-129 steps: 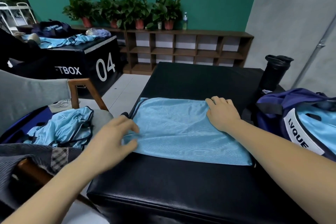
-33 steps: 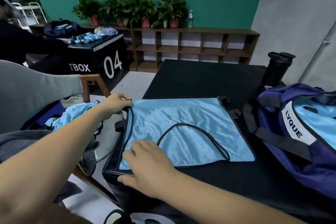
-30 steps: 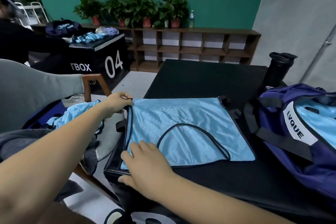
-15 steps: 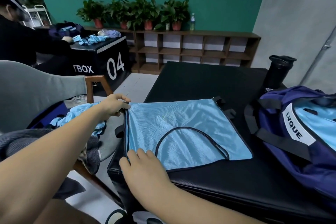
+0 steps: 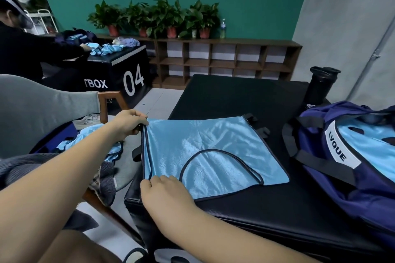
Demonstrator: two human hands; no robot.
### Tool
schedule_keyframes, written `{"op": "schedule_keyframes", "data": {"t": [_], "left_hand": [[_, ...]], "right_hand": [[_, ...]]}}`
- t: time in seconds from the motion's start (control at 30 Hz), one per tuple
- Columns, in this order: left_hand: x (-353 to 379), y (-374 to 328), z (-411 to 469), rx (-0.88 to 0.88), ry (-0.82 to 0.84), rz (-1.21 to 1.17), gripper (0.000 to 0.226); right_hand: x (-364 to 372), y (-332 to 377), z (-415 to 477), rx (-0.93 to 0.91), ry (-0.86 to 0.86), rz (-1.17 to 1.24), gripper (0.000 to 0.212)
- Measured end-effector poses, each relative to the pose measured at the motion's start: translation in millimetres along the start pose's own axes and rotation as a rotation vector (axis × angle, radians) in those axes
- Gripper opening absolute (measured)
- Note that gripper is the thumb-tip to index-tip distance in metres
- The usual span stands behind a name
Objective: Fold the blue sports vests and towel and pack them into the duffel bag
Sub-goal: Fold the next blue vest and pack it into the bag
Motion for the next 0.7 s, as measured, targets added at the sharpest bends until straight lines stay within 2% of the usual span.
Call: {"op": "schedule_keyframes", "data": {"t": [0.13, 0.23, 0.3, 0.37, 0.57, 0.7], "left_hand": [[-4, 2, -5, -0.022, -0.006, 0.01, 0.017], [-5, -3, -12, -0.027, -0.006, -0.01, 0.02], [-5, -11, -15, -0.017, -0.006, -0.032, 0.022], [-4, -20, -16, -0.008, -0.006, -0.059, 0.022], [20, -53, -11, -0.022, -0.021, -0.244, 0.029], [56, -73, -2, -0.064, -0.005, -0.428, 0.021]], "right_hand": [[-3, 1, 7, 0.032, 0.065, 0.014, 0.052], [-6, -1, 9, 0.059, 0.125, 0.129, 0.043], [-7, -12, 10, 0.112, 0.144, 0.287, 0.027], [-6, -26, 9, 0.175, 0.167, 0.483, 0.02], [-19, -80, -2, 0.336, 0.233, 1.006, 0.029], [-41, -129, -21, 0.392, 0.215, 1.137, 0.029]]}}
Point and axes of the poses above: each hand's wrist, its own z-axis towards the middle knuckle, its own x-axis out of the palm, y = z × x, the point moved 10 cm from there along z, towards the middle knuckle, and after that the axes turned 14 degrees about x, right-handed, at the moved point
